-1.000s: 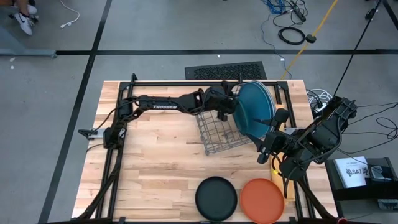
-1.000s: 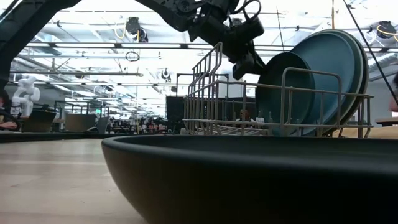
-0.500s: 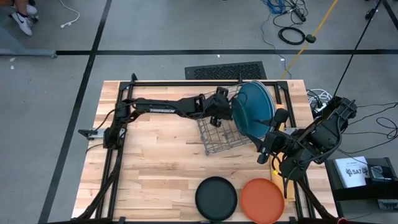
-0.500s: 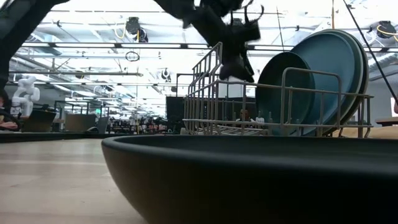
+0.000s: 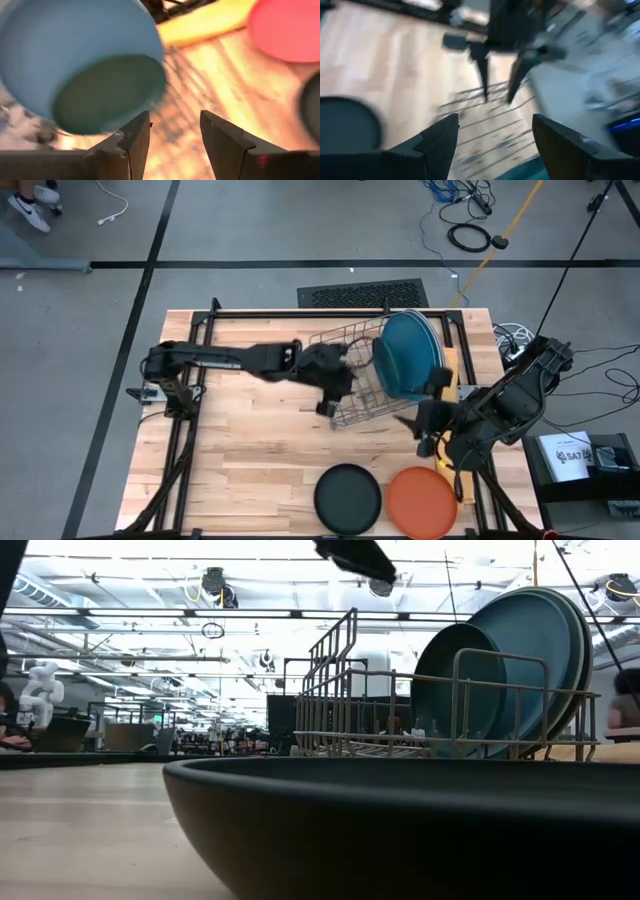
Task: Sort dishes
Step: Put the black plate into the dish rack
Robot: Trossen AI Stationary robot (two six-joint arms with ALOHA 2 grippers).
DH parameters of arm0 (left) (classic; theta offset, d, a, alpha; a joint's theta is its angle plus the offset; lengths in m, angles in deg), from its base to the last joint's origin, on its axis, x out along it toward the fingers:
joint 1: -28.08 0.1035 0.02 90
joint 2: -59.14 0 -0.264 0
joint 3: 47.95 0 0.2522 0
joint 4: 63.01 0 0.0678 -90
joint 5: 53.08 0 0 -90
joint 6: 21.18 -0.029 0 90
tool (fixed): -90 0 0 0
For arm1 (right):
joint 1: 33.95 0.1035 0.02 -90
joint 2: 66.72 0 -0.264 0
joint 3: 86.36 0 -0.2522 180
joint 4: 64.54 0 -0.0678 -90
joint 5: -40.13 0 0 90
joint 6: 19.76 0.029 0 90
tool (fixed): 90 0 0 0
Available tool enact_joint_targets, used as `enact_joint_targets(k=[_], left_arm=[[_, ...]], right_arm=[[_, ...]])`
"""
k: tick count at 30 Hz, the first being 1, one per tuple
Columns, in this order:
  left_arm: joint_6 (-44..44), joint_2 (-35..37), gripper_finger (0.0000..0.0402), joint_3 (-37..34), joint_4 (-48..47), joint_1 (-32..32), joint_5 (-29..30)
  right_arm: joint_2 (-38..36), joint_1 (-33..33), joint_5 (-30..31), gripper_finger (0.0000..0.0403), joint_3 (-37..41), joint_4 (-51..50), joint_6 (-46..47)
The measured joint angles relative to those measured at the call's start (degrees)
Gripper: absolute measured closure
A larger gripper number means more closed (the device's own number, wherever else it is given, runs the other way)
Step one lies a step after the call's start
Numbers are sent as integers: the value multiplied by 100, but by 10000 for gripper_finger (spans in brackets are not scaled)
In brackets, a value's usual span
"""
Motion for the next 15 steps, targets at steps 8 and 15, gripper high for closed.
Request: enact_joint_targets(k=[8, 15], left_arm=[[1687, 817, 228, -1586, 565, -1239, 1714], [3730, 941, 228, -2217, 973, -2163, 1849]], right_arm=[[677, -40, -1828, 156, 57, 75, 529], [1278, -52, -3163, 156, 59, 539, 643]])
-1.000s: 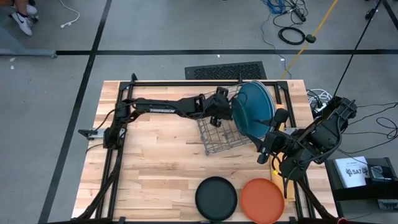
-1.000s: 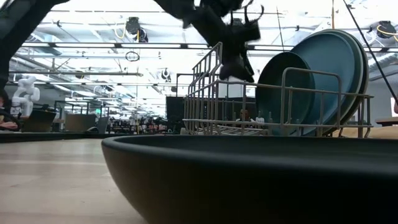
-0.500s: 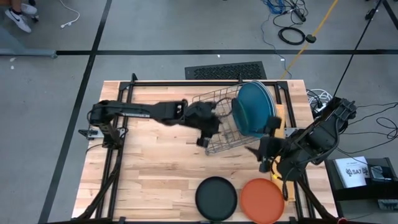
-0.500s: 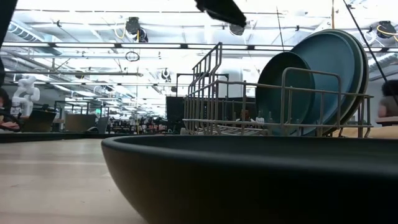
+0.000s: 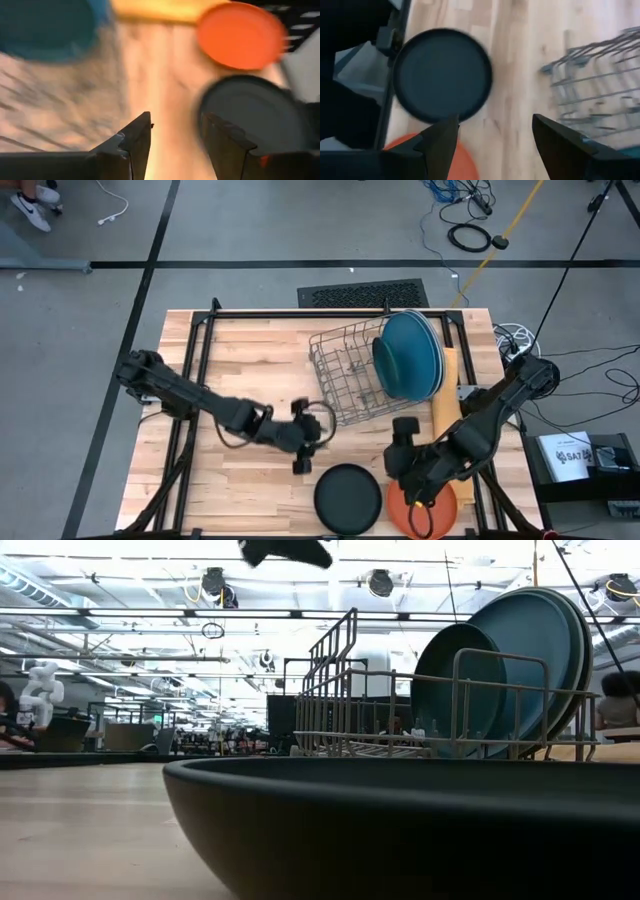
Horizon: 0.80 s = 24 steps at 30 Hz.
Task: Sort dishes
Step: Put the black plate into the dish rack
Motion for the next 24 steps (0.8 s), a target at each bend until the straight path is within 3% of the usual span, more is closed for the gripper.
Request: enact_joint_targets(k=[5, 10, 16, 24], left_arm=[[1835, -521, 228, -621, 739, -309, -250], [3234, -1178, 228, -722, 696, -485, -391], [3756, -1681, 228, -723, 1506, -511, -807], [3958, -1892, 228, -719, 1567, -409, -670]], right_arm=[[227, 28, -87, 156, 0, 212, -37], [255, 50, -96, 156, 0, 354, -188], [255, 120, -99, 156, 0, 355, -567], [255, 207, -96, 156, 0, 357, -1089]])
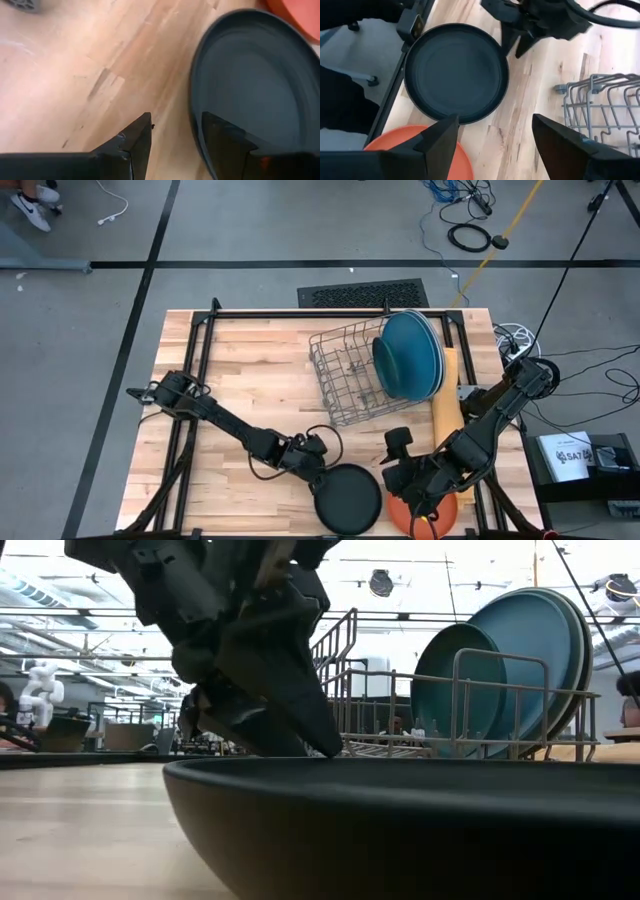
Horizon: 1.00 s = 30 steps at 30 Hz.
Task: Sort dishes
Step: Put the black plate into the dish rack
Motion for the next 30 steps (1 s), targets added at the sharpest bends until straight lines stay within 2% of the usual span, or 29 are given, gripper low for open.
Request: enact_joint_targets(k=[11, 17, 20, 24, 30], left_arm=[[-45, -437, 228, 7, 811, 106, -485], [-64, -625, 231, 46, 994, 102, -481], [-348, -624, 267, 56, 952, 102, -417], [-703, -642, 373, 111, 951, 113, -276], [-1015, -585, 395, 146, 901, 207, -258]], right_arm=[[2, 47, 0, 156, -2, 17, -626], [2, 47, 22, 156, -4, 20, -733], [2, 47, 28, 156, -4, 22, -809], [2, 44, 33, 156, -4, 15, -839], [-1, 44, 48, 156, -4, 4, -832]])
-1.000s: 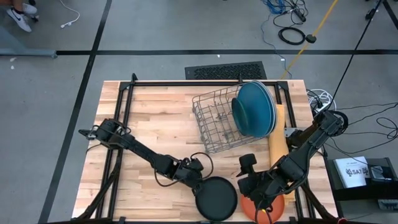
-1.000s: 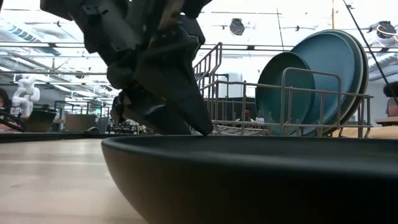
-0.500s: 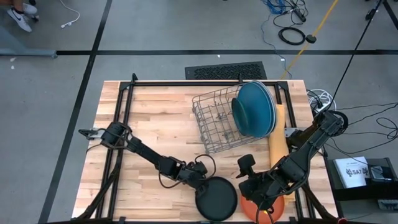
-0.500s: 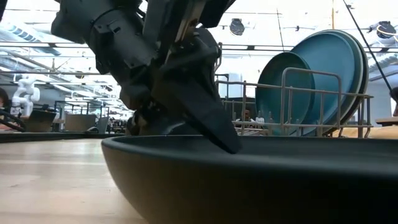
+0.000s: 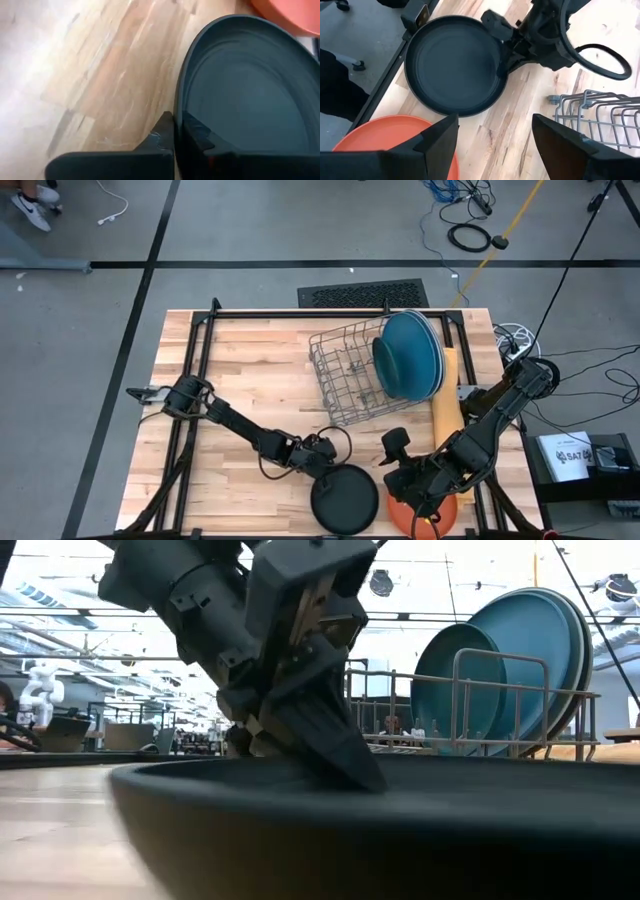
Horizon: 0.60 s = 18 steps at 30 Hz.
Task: Sort dishes
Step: Put the black plate into the dish rack
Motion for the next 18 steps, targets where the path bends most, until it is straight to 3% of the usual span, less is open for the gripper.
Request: enact_joint_targets(k=[6, 11, 14, 18], left_arm=[[-1183, 756, 399, 132, -166, -2, 73], [-2496, 1963, 400, 411, -680, -61, 363], [-4025, 2607, 400, 602, -829, -56, 762], [-7200, 3165, 401, 835, -322, 123, 1759]], right_arm=[[-234, 0, 16, 156, 0, -26, 15], [-684, 0, 329, 156, 0, -23, 15], [-1025, 0, 588, 156, 0, 0, -1], [-1503, 0, 959, 156, 0, 56, -119]])
